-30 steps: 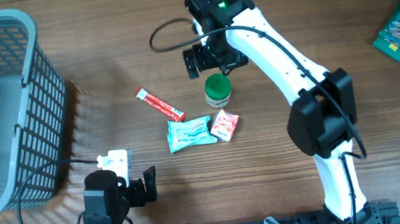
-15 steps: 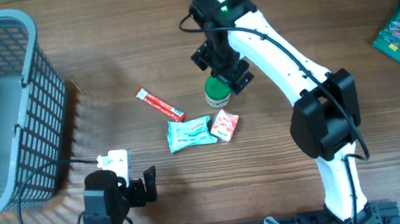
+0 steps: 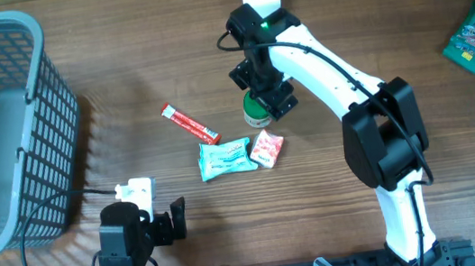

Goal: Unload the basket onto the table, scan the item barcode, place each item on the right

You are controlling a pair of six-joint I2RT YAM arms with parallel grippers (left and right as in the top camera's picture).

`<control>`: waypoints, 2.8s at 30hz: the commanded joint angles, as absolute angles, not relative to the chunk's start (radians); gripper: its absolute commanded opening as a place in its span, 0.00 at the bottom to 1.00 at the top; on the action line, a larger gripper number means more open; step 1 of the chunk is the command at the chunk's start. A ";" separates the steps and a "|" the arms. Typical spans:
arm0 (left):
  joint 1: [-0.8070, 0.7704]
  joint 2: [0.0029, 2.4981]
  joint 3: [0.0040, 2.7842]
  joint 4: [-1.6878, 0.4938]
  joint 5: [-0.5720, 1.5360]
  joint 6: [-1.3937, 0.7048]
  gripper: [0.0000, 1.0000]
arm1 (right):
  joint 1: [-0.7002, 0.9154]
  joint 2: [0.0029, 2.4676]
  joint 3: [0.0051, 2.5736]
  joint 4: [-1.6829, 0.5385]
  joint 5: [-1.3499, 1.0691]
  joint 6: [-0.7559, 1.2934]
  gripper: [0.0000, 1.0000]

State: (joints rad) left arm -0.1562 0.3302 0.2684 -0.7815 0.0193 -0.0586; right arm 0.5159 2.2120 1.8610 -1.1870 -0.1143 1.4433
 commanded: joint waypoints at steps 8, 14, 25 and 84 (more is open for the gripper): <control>-0.162 0.329 0.267 -0.779 0.009 -0.061 1.00 | 0.512 2.252 1.837 -1.152 -0.113 1.465 0.95; -0.162 0.329 0.267 -0.779 0.009 -0.061 1.00 | 0.512 2.310 1.837 -1.158 -0.106 1.448 0.95; -0.162 0.329 0.267 -0.779 0.009 -0.061 1.00 | 0.511 2.339 1.837 -1.146 -0.106 1.314 0.68; -0.162 0.329 0.267 -0.779 0.009 -0.061 1.00 | 0.395 1.401 1.147 -1.032 -0.900 0.952 0.53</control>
